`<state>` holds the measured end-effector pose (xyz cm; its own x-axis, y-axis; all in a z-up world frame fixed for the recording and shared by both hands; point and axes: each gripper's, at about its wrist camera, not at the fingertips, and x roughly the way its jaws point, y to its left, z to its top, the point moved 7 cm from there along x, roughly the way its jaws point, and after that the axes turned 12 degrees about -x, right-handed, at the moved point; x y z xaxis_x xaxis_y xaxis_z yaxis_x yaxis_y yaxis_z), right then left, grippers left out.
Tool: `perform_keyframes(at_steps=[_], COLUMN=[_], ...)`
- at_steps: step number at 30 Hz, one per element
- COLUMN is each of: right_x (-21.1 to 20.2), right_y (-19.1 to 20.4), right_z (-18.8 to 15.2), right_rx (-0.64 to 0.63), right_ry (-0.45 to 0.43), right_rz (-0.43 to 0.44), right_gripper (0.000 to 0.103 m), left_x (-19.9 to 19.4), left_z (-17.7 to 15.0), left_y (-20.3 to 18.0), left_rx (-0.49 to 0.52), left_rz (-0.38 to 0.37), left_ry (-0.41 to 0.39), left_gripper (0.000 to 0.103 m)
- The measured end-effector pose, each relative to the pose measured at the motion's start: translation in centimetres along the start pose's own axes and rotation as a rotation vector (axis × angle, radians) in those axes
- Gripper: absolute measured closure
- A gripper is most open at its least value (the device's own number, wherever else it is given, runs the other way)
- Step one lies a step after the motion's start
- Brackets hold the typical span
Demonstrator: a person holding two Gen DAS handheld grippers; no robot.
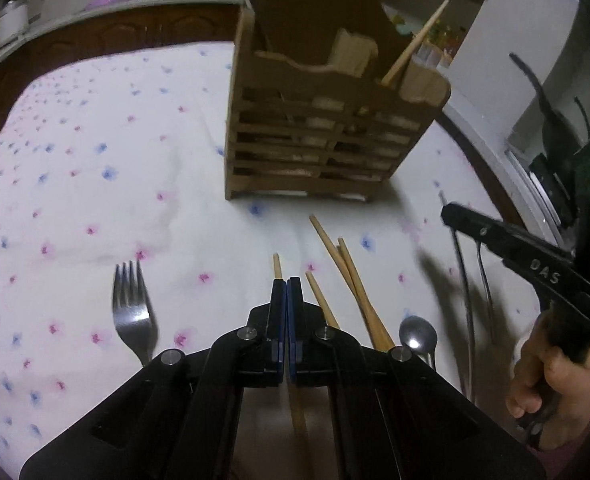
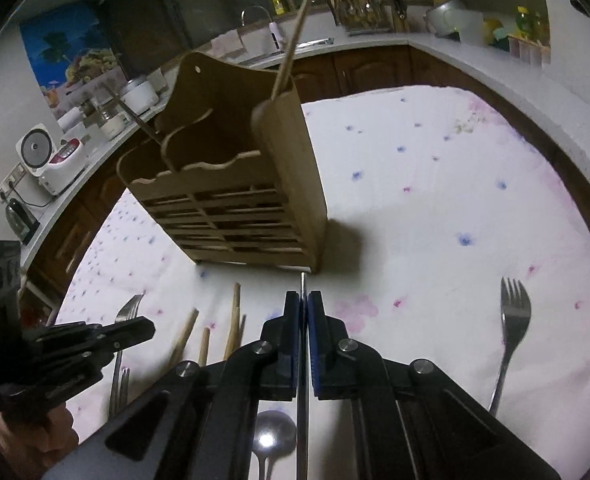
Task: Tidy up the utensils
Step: 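Grasp a silver chopstick with the right tool while the left tool grasps a wooden chopstick, then lift both chopsticks and lower them into the wooden holder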
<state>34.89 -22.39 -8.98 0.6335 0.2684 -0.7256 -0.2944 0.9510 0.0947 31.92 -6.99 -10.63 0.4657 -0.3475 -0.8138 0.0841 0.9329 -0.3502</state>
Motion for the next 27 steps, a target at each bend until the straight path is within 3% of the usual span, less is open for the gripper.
perform_keyframes(at_steps=[4,6,10,12,17,27], right_x=[-0.1,-0.3,-0.6,-0.7,-1.4,-6.0], right_y=[0.2,0.1,-0.2,-0.1,0.2,2.3], right_z=[-0.3,-0.7,-1.3,-1.5,-1.4,0.3], right_rx=[-0.001,0.009,0.022,0.024,0.028,-0.006], right_ry=[0.004,0.005,0.004,0.003,-0.011,-0.112], right_rz=[-0.006,-0.001,0.009,0.010,0.021,0.031], right_gripper=[0.099,0.099,0.099,0.099,0.099,0.099], left_x=[2.0,3.2,4.5,4.6,2.9,-7.5], left_z=[-0.4,-0.4,-0.3,-0.2,-0.5,0.1], left_y=[-1.0,-1.1,-1.6,-1.8,-1.3,-2.0], left_rx=[0.038,0.067,0.129,0.143,0.116,0.047], left_rz=[0.060,0.113,0.144,0.147,0.109,-0.066], left_ry=[0.029,0.039,0.038,0.034,-0.006,-0.201], left_gripper=[0.090,0.090,0.090,0.097,0.098,0.099])
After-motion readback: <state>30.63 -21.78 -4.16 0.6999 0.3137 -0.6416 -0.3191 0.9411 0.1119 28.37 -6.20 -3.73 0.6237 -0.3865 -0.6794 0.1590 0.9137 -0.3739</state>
